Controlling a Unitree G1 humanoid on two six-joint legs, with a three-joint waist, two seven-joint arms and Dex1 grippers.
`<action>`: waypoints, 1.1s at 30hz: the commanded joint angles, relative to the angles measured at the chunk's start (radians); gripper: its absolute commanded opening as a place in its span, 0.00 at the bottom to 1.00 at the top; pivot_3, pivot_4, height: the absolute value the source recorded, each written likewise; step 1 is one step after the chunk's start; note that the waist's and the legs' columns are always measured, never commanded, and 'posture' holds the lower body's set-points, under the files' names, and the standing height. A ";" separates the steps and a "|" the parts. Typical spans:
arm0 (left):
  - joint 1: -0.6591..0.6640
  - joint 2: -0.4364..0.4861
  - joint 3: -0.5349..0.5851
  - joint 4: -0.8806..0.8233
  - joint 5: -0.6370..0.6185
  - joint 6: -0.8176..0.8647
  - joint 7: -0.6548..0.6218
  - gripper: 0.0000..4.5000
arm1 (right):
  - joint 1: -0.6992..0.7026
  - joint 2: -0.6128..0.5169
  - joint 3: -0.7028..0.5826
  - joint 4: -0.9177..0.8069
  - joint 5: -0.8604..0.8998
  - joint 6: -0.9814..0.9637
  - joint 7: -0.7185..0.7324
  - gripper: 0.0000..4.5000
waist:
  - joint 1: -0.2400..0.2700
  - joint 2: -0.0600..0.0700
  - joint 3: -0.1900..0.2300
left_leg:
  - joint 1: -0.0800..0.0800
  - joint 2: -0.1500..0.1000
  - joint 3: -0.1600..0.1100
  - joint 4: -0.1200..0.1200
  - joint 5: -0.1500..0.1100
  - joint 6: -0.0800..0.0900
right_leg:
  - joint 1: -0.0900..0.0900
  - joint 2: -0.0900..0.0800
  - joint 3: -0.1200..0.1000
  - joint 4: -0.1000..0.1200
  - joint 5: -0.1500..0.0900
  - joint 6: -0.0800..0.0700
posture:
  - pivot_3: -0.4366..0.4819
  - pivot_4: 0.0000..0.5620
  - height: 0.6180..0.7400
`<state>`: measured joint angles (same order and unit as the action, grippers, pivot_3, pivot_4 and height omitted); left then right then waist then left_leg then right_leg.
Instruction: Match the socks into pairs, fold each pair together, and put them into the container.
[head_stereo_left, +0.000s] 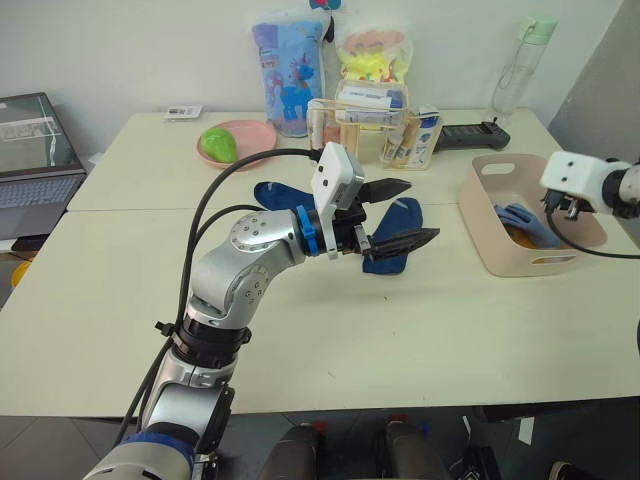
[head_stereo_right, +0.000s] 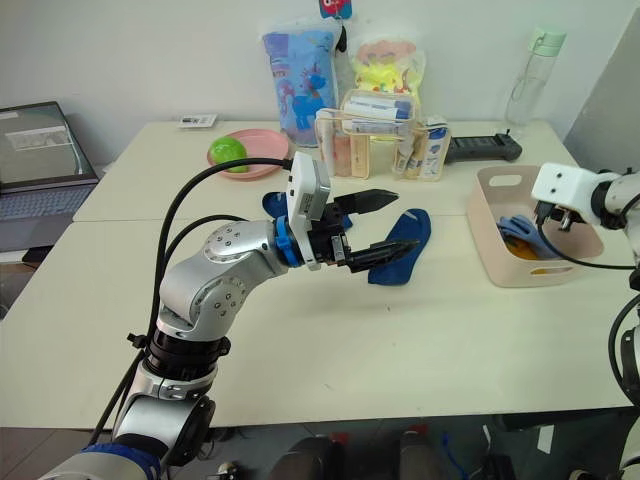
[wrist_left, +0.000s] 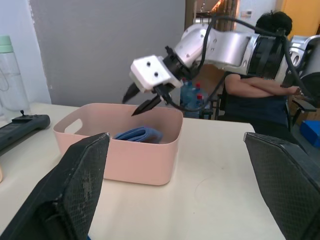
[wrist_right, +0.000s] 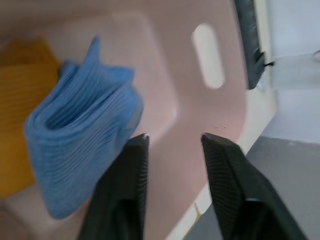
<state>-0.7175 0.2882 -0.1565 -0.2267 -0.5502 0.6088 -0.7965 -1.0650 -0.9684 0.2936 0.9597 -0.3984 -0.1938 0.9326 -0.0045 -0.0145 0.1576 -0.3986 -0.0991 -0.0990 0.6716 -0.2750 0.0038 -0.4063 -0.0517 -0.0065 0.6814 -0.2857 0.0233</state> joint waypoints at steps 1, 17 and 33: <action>-0.018 -0.005 0.001 -0.038 -0.009 -0.002 0.000 1.00 | 0.005 0.020 -0.018 0.017 0.018 -0.014 0.006 0.07 | -0.002 0.000 0.000 | 0.000 0.000 0.000 0.000 0.000 0.000 | 0.000 0.000 0.000 0.000 0.000 0.000 | 0.48 0.27 1.00; -0.020 -0.006 -0.003 -0.024 0.021 -0.022 0.002 1.00 | 0.028 0.041 -0.049 0.010 0.077 0.042 0.143 0.01 | 0.001 0.000 0.000 | 0.000 0.000 -0.001 0.001 0.000 0.000 | 0.000 0.000 -0.001 0.000 0.000 0.000 | 0.48 0.27 1.00; 0.055 0.125 0.115 0.129 0.168 -0.187 0.063 1.00 | 0.042 0.197 -0.313 -0.378 0.372 0.211 -0.063 0.45 | -0.012 0.000 0.000 | 0.001 0.001 -0.002 -0.001 0.000 0.000 | 0.000 0.001 -0.001 0.000 0.000 0.000 | 0.48 0.27 1.00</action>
<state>-0.6765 0.3963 -0.0889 -0.1167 -0.4135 0.4704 -0.7631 -1.0610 -0.7857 0.0307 0.7082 -0.1003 -0.0400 0.8871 -0.0166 -0.0143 0.1573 -0.3982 -0.0977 -0.1005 0.6717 -0.2751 0.0035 -0.4060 -0.0508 -0.0080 0.6818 -0.2856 0.0232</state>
